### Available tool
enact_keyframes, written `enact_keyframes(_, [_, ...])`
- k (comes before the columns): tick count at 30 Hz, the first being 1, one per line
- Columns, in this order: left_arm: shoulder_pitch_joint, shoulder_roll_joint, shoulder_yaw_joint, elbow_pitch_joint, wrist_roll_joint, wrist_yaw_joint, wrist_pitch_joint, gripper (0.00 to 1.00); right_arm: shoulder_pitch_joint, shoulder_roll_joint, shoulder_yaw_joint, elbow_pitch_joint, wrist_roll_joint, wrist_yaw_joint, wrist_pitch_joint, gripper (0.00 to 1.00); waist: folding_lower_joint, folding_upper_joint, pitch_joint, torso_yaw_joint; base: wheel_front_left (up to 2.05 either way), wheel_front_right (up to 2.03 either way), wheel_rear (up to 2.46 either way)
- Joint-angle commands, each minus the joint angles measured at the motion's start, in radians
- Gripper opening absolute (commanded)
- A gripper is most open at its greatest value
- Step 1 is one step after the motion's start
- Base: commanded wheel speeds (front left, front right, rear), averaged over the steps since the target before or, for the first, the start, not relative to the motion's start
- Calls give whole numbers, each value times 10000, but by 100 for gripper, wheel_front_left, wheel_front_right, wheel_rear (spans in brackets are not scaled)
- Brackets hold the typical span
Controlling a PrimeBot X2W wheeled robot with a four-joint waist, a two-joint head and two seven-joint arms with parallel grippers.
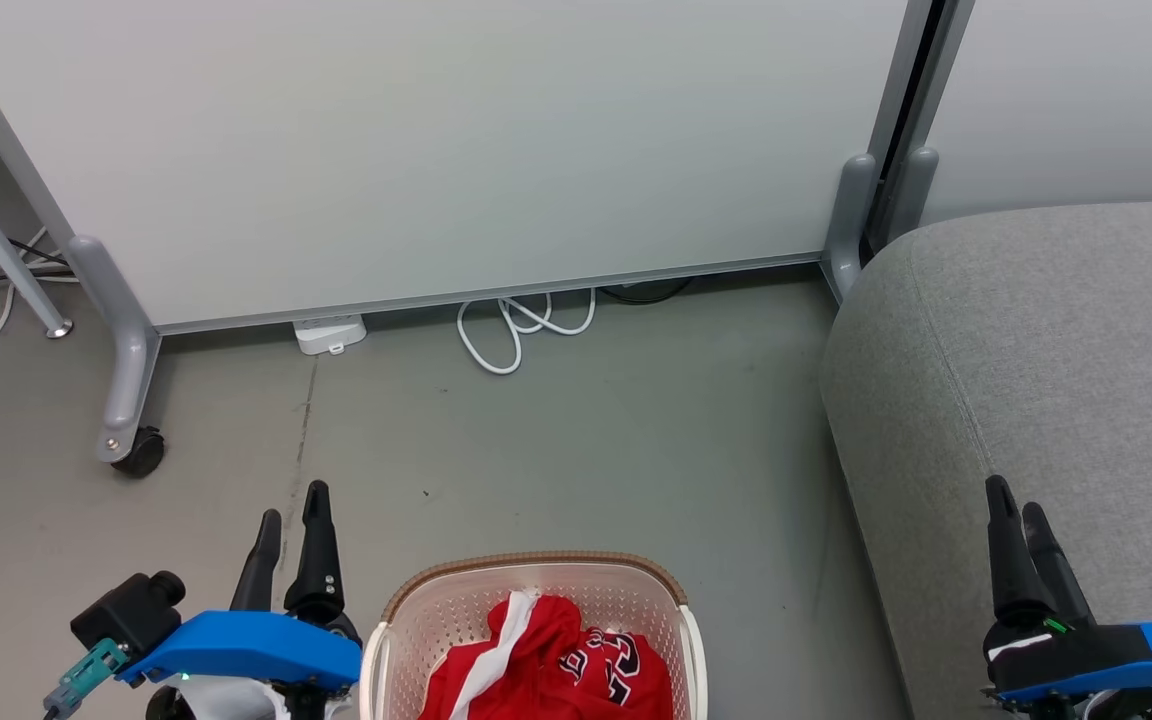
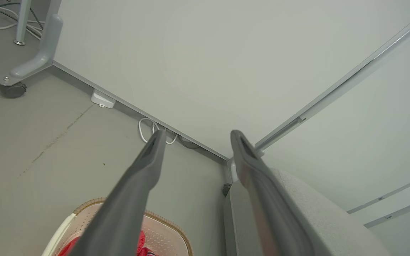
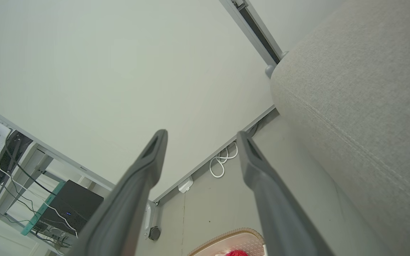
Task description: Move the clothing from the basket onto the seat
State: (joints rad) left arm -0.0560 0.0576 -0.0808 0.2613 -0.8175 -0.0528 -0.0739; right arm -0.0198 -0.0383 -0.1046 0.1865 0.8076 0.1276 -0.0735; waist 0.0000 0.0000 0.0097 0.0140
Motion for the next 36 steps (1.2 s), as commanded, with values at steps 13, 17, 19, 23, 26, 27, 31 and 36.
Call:
enact_keyframes(13, [-354, 238, -552, -241, 1952, 224, -462, 100, -33, -103, -62, -123, -2010, 29, -465, 100, 0, 0, 4, 53, 0, 0, 0])
enact_keyframes(17, [-359, 276, -682, -291, 2399, 261, -569, 100, -14, -107, -104, -88, -2538, 29, -581, 100, 0, 0, 2, 81, 0, 0, 0])
enact_keyframes(19, [-354, 288, -734, -330, 2603, 281, -633, 100, -9, -109, -98, -68, -2780, 28, -630, 100, 0, 0, 2, 87, 0, 0, 0])
enact_keyframes(23, [-332, 304, -831, -360, 3001, 314, -737, 100, 12, -113, -88, -56, -3243, 28, -740, 100, 0, 0, -3, 108, 0, 0, 0])
enact_keyframes(26, [-336, 313, -889, -354, 3287, 321, -817, 100, 47, -115, -78, -57, -3560, 29, -819, 100, 0, 0, -5, 124, 0, 0, 0])
enact_keyframes(27, [-341, 316, -909, -356, 3383, 323, -838, 100, 57, -116, -75, -59, -3670, 30, -841, 100, 0, 0, -3, 130, 0, 0, 0])
enact_keyframes(31, [-332, 269, -919, -431, 3616, 282, -941, 100, 91, -119, -98, -87, -4066, 31, -942, 100, 0, 0, 8, 152, 0, 0, 0])
enact_keyframes(36, [-295, 229, -949, -444, 4000, 214, -1069, 100, 126, -124, -127, -115, -4544, 31, -1069, 100, 0, 0, 17, 178, 0, 0, 0])
